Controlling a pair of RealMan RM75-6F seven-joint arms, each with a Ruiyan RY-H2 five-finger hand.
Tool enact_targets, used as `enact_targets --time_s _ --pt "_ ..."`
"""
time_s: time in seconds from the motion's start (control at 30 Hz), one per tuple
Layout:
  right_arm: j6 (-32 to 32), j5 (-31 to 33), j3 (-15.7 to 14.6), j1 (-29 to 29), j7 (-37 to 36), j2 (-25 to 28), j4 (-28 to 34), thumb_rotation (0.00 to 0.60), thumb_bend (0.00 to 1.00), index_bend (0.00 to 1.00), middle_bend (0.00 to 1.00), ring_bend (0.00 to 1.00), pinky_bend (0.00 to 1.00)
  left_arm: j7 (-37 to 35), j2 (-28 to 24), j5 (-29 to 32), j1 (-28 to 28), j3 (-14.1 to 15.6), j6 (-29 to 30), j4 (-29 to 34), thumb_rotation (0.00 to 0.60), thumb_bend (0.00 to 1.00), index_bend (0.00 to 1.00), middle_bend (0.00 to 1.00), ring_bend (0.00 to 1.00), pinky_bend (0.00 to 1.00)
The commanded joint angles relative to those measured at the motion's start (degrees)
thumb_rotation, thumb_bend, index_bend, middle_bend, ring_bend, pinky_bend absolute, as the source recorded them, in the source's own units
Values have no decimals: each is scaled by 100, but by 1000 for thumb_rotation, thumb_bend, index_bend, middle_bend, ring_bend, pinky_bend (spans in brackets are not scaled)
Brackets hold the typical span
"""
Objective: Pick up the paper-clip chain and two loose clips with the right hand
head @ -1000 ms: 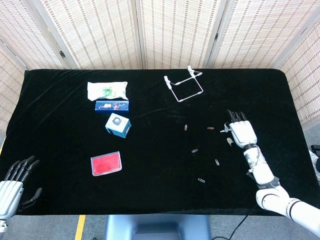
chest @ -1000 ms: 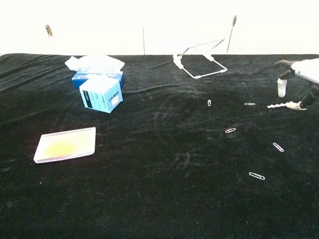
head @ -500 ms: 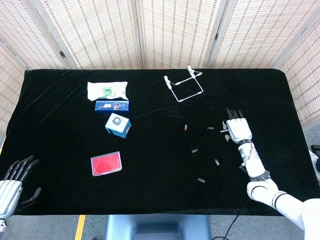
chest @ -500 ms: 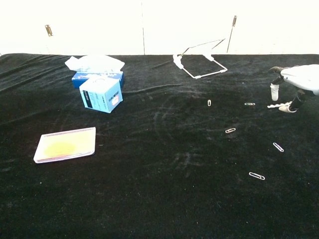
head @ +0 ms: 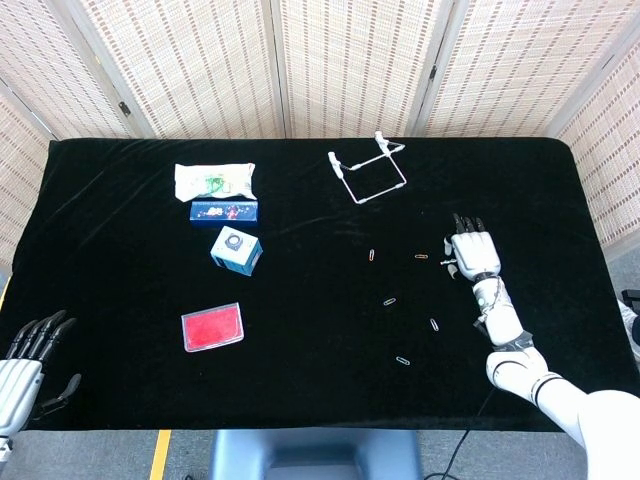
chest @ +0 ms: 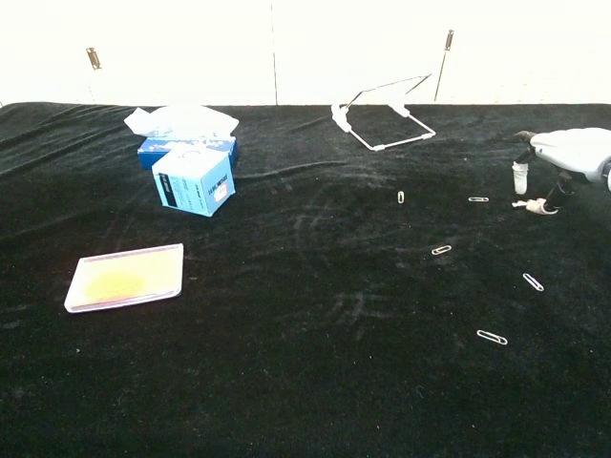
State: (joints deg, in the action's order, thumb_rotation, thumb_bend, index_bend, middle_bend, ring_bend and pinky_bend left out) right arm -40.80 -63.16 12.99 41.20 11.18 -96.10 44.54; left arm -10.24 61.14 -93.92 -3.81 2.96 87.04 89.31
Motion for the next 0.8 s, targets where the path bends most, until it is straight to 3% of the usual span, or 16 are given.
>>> enact_targets --time_s 0.03,0.57,0.8 --pt "29 -13 4 33 -36 -36 -60 600 344 483 0 0 0 41 17 56 9 -35 15 -15 600 443 0 0 0 0" --pt "230 -5 -12 158 -69 -261 -406 600 372 490 0 0 0 35 32 92 29 -66 49 -33 600 440 0 0 0 0" --pt "257 11 -12 175 -48 -350 -506 600 417 536 0 0 0 22 34 93 34 -71 59 -43 600 440 0 0 0 0"
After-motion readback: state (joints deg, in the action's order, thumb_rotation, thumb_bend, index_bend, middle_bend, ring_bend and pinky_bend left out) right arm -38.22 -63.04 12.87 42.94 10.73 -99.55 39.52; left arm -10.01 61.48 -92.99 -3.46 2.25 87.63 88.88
